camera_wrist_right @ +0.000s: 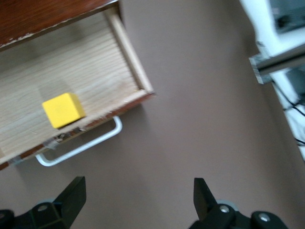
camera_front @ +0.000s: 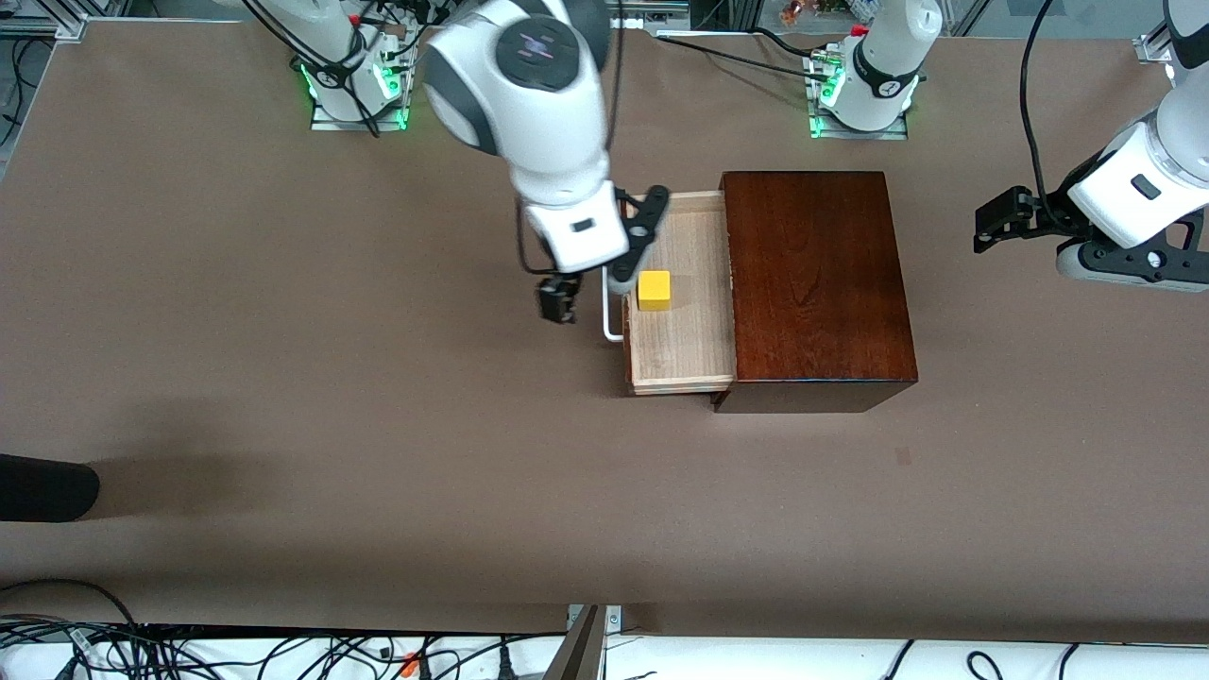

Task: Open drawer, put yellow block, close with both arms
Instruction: 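Raise the right gripper away from the drawer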

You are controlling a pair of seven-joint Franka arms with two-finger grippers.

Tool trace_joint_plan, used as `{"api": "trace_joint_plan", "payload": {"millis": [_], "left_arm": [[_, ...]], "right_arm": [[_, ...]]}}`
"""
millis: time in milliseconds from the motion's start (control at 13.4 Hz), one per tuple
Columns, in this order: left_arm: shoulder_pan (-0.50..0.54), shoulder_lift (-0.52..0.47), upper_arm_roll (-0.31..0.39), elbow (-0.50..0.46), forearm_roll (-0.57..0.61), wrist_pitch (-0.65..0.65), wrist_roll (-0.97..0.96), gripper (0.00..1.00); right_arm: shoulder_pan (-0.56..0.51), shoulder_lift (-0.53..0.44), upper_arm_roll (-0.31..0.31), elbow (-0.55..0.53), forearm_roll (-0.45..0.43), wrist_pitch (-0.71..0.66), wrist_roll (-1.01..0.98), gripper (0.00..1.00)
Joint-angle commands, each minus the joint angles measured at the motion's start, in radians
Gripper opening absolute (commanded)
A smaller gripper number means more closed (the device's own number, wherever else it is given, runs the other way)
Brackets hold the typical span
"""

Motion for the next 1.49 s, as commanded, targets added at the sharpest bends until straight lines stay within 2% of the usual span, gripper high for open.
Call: {"api": "trace_joint_plan", "payload": {"millis": [0, 74, 223, 298, 372, 446, 521, 669, 893, 1116, 1264, 1413], "left_arm": [[-0.011, -0.018, 0.006, -0.014, 0.019, 0.003, 0.019, 1.0], [-0.011, -0.018, 0.006, -0.008, 0.016, 0.003, 0.019, 1.0], [-0.021, -0.015, 0.004, 0.009, 0.007, 0.003, 0.01, 1.0], [-0.029, -0.009, 0.0, 0.019, 0.007, 0.003, 0.008, 1.0], [-0.04, 0.0, -0.025, 0.023, 0.007, 0.006, 0.004, 1.0], [-0.043, 0.017, -0.051, 0.024, 0.004, 0.011, 0.002, 1.0], [-0.054, 0.026, -0.086, 0.024, -0.007, 0.014, 0.001, 1.0], [-0.072, 0.045, -0.137, 0.053, -0.007, 0.025, 0.002, 1.0], [-0.119, 0.071, -0.177, 0.133, -0.05, 0.031, 0.002, 1.0], [-0.228, 0.077, -0.203, 0.135, -0.039, 0.054, 0.001, 1.0], [-0.303, 0.083, -0.217, 0.135, -0.05, 0.065, 0.002, 1.0], [-0.398, 0.124, -0.218, 0.135, -0.044, 0.1, 0.016, 1.0]], "right_arm": [[-0.123, -0.086, 0.011, -0.027, 0.133, -0.052, -0.006, 1.0], [-0.161, -0.111, 0.0, -0.027, 0.149, -0.089, -0.008, 1.0], [-0.198, -0.18, -0.059, -0.03, 0.159, -0.181, -0.005, 1.0], [-0.208, -0.21, -0.082, -0.042, 0.181, -0.228, 0.0, 1.0], [-0.226, -0.253, -0.123, -0.071, 0.241, -0.252, 0.004, 1.0], [-0.238, -0.314, -0.169, -0.144, 0.299, -0.25, 0.005, 1.0], [-0.249, -0.389, -0.197, -0.243, 0.314, -0.235, 0.009, 1.0], [-0.313, -0.506, -0.199, -0.383, 0.312, -0.223, 0.026, 1.0], [-0.39, -0.623, -0.204, -0.51, 0.294, -0.235, 0.162, 1.0], [-0.413, -0.628, -0.204, -0.533, 0.173, -0.264, 0.262, 1.0], [-0.418, -0.614, -0.216, -0.55, 0.131, -0.253, 0.281, 1.0], [-0.422, -0.582, -0.222, -0.55, 0.128, -0.237, 0.282, 1.0]]}}
